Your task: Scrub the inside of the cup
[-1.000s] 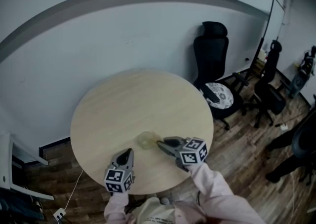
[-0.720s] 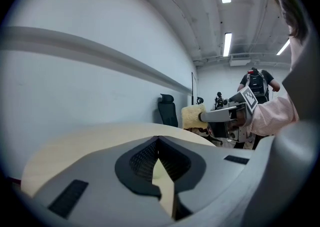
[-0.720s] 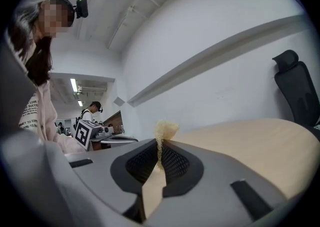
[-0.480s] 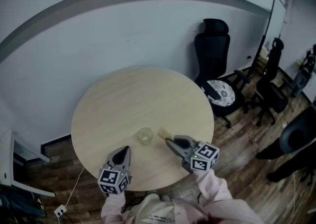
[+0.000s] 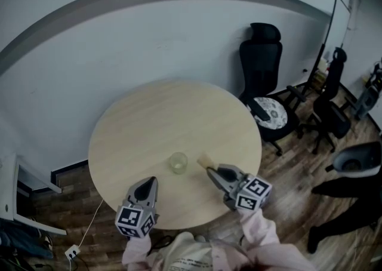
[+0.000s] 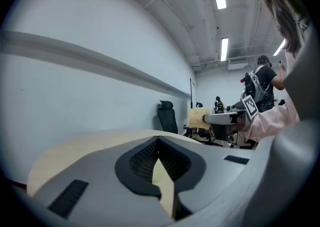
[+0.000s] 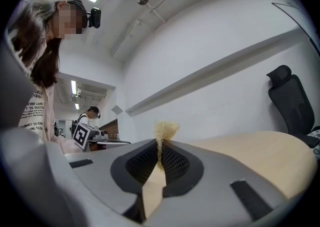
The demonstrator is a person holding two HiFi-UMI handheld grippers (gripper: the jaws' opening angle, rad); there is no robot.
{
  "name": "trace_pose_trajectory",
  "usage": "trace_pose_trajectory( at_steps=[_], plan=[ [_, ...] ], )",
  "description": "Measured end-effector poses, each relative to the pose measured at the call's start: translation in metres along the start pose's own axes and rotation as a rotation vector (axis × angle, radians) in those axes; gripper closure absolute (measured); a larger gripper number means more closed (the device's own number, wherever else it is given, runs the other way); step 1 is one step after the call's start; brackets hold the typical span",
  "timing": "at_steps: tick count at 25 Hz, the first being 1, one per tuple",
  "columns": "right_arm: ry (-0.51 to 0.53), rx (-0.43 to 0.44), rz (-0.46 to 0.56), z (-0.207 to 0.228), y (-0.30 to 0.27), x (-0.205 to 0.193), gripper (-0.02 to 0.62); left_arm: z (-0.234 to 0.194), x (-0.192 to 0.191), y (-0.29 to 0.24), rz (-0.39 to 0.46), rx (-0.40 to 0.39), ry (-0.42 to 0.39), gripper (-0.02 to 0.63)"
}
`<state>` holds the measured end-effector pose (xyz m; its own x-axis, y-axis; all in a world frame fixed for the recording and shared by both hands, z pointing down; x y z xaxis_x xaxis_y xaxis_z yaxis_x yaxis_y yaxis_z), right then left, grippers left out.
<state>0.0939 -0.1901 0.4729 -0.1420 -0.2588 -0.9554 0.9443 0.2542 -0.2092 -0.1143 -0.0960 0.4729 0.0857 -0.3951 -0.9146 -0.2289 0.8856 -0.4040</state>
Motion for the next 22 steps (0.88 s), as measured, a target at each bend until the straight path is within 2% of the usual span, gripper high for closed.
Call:
trace_pose_trajectory(
  at_steps=[22],
  plan=[
    [0.017,0.020,-0.013,-0.013,-0.004,-0.006,0.570,0.002,-0.009,0.002,0.005,-0.001,-0.004,0.606]
  ],
)
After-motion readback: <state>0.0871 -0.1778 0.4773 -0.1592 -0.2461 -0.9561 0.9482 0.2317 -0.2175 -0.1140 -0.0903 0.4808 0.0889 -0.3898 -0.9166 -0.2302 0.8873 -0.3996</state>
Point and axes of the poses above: the fingertips, and each gripper's own axes: y backward along the fingers, z to its right, x out of its top, the point moved 4 cm from there along y, backward along the fingers, and after that the axes turned 15 degrees about -z, right-handed, at the moved point
